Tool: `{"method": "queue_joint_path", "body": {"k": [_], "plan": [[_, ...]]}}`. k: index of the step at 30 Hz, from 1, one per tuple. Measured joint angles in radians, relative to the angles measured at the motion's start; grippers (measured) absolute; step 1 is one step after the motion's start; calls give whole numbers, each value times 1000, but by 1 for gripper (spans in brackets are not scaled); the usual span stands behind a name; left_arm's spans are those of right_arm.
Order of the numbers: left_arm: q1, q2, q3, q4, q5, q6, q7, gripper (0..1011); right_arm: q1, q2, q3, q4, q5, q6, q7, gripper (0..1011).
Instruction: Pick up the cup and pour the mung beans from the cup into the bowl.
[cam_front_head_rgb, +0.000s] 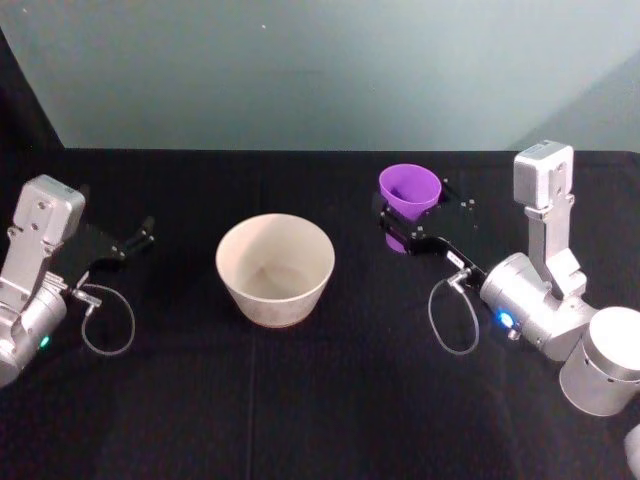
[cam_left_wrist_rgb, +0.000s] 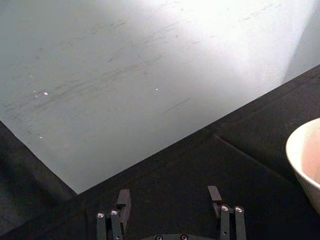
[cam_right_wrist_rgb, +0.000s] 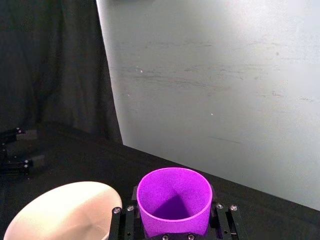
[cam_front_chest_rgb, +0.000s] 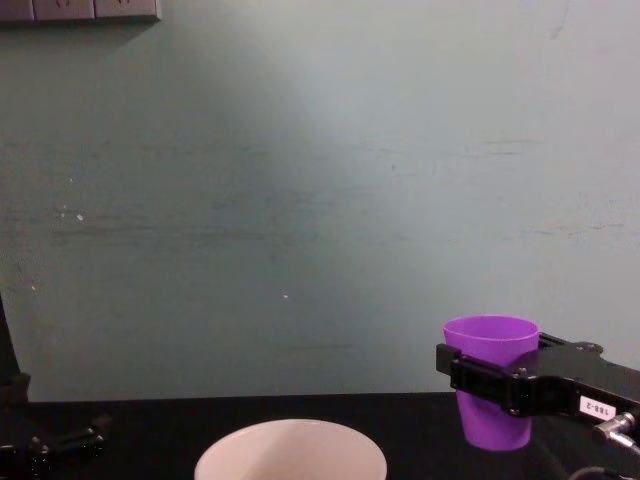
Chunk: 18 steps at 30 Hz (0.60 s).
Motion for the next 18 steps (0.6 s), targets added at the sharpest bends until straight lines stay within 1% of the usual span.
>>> {"method": "queue_joint_path", "body": {"k": [18], "plan": [[0, 0, 0, 0, 0, 0, 0, 1000, 0, 0, 0, 0, 0, 0, 0, 734]]}}
